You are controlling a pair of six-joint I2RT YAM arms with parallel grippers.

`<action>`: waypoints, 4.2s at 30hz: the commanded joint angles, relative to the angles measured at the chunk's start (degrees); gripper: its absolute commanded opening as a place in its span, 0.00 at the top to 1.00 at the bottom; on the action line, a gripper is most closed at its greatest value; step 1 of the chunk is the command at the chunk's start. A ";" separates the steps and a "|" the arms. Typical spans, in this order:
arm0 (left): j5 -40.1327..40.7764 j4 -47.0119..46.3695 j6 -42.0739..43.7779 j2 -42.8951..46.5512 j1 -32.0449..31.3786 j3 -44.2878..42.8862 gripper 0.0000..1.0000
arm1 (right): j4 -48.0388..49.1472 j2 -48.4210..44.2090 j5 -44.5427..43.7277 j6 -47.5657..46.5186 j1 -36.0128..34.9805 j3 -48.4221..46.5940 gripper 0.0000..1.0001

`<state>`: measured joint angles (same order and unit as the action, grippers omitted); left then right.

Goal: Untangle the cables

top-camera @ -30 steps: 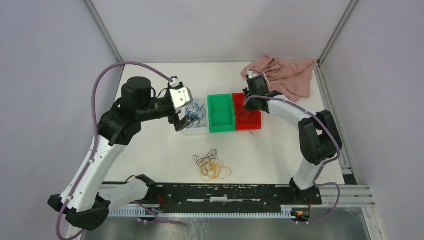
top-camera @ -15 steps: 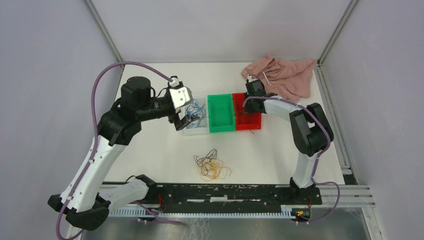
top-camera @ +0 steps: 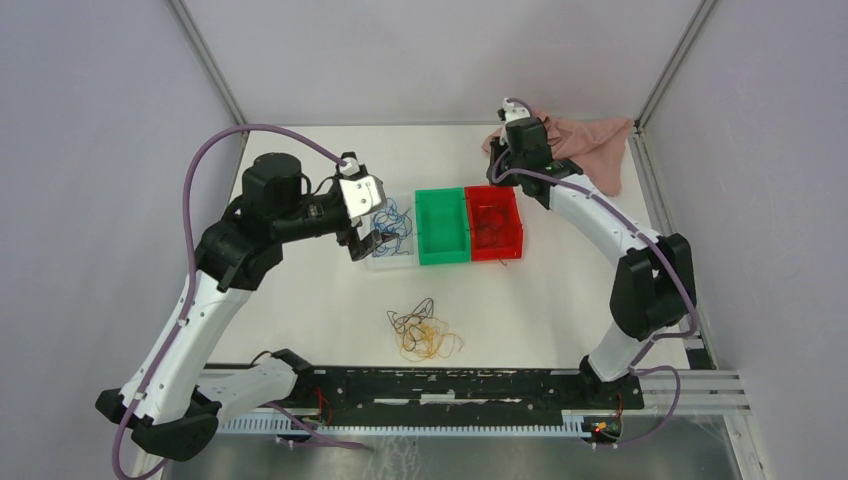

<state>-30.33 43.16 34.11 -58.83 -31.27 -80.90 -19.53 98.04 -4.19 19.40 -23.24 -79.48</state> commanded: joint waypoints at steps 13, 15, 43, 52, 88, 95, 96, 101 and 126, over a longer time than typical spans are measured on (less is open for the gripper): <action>1.21 -0.55 0.17 -0.17 -0.19 -1.41 0.01 | 4.15 10.65 -1.03 4.41 -0.03 -0.26 0.88; 1.41 -0.44 0.17 -0.15 -0.17 -1.21 0.01 | 4.15 11.96 -2.05 3.91 -0.04 -0.73 0.88; -5.19 -0.35 0.25 3.08 2.30 22.90 0.00 | 10.78 -27.94 8.53 0.92 -16.04 26.41 0.48; -8.77 1.02 5.90 -4.10 2.26 34.40 0.15 | 11.93 -36.36 5.58 1.18 -16.04 31.82 0.54; -1.28 -1.41 9.00 -12.84 -0.46 22.98 0.97 | 23.85 -36.45 17.70 9.96 -16.04 34.91 0.55; -7.32 1.13 2.70 -7.73 -0.56 16.11 0.97 | 45.05 -32.01 29.60 15.76 -16.66 40.00 0.45; -8.48 1.34 2.22 -7.36 -0.53 15.36 0.97 | 45.64 -31.50 30.09 15.44 -17.14 39.76 0.44; -12.11 1.49 0.81 -6.52 -0.63 12.61 0.97 | 46.23 -29.16 29.79 13.82 -19.54 37.44 0.44; -20.74 1.61 -4.00 -5.35 -2.20 8.27 0.97 | 42.92 -23.18 10.87 7.95 -27.58 32.82 0.53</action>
<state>-46.68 44.93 32.53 -65.93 -33.01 -69.67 21.37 75.55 11.57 29.28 -50.22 -43.83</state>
